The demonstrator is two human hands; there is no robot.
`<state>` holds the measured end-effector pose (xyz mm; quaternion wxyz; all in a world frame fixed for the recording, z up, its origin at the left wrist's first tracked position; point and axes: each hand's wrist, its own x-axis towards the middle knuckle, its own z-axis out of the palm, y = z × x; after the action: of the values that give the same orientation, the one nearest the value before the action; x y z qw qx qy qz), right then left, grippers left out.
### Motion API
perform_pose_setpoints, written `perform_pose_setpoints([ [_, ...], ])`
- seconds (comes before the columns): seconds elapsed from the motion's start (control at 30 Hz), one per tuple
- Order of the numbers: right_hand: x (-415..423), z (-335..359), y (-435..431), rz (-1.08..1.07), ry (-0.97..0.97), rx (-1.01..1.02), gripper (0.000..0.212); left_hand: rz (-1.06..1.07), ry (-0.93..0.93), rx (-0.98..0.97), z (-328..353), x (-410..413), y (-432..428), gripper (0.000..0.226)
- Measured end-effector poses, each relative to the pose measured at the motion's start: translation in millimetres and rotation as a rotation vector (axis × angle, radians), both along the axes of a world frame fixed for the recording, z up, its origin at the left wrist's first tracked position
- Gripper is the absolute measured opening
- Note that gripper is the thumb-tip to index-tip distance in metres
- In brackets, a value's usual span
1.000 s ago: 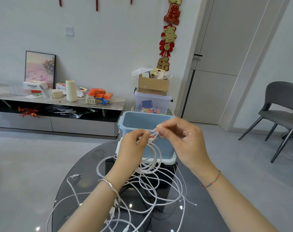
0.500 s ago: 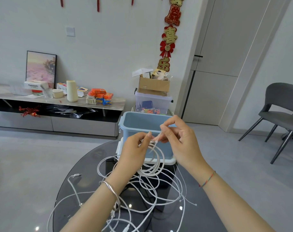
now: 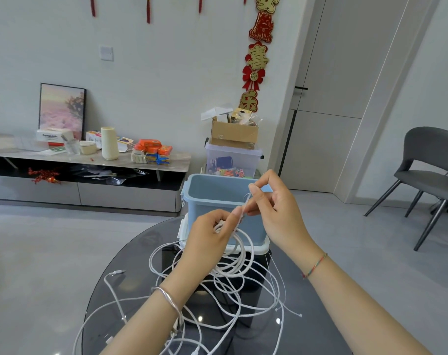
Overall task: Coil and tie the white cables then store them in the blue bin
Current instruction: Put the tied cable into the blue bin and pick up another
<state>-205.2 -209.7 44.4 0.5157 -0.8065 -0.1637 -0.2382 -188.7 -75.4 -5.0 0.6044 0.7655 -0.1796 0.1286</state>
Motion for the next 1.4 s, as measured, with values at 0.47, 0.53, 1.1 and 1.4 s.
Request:
perform_pose_setpoints([
  [0.47,3.9,5.7,1.4,0.072,-0.028,0.003,0.015,-0.01,0.033,-0.091,-4.1,3.4,-2.0,0.022],
  [0.53,5.5,5.5,0.3,0.074,-0.004,-0.002,0.015,-0.044,0.041,-0.105,-4.8,2.9,-2.5,0.016],
  [1.1,12.2,2.9,-1.4,0.064,0.004,-0.022,0.016,-0.083,-0.04,0.036,-6.6,2.2,-0.8,0.024],
  [1.4,19.4,13.3,-1.9,-0.007,-0.097,0.109,0.016,-0.067,0.023,0.02,-16.4,4.4,-0.9,0.02],
])
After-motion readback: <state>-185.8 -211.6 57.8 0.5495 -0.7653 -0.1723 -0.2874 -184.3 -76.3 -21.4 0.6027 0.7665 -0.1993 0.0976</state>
